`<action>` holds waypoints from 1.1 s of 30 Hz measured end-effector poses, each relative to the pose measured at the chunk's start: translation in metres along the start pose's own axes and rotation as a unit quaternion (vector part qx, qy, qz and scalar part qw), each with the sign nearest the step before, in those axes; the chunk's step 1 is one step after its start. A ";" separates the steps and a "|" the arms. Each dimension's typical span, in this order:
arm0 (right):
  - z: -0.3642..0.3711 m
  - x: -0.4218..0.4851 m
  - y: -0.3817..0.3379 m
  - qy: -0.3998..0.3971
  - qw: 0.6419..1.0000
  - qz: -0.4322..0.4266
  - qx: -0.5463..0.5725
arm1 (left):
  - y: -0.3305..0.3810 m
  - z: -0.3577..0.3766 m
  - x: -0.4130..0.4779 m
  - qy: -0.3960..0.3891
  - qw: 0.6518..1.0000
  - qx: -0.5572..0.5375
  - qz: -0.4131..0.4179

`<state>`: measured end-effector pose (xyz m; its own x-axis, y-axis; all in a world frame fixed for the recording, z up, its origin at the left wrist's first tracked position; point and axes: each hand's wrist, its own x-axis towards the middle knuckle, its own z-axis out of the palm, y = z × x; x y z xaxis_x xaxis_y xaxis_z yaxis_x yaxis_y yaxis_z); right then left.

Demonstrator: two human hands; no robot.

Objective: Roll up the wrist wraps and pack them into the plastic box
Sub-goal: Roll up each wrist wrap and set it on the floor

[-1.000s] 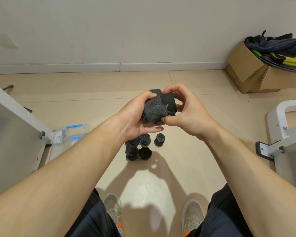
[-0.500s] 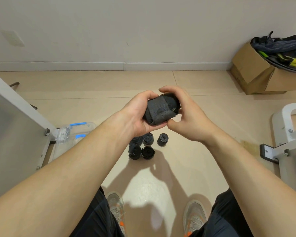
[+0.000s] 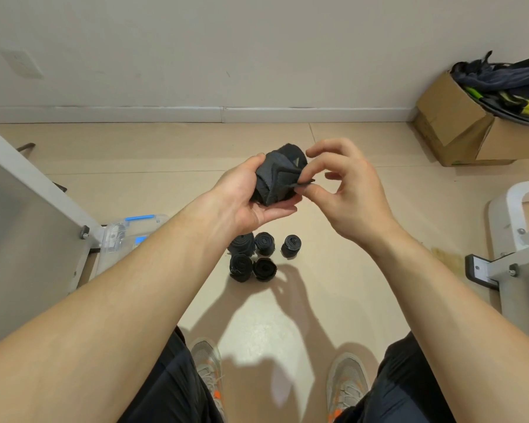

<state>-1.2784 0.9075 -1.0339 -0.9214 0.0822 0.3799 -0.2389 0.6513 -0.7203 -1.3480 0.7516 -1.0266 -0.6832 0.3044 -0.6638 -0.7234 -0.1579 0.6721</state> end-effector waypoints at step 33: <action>0.007 -0.007 0.023 -0.200 0.842 0.287 0.412 | -0.030 0.001 -0.006 -0.054 0.995 0.078 0.029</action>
<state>-1.2793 0.9170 -1.0573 -0.9477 -0.1630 -0.2745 0.3005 -0.1656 -0.9393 -1.3221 0.7556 -1.0424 -0.7030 0.3999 -0.5881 -0.6526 -0.0341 0.7569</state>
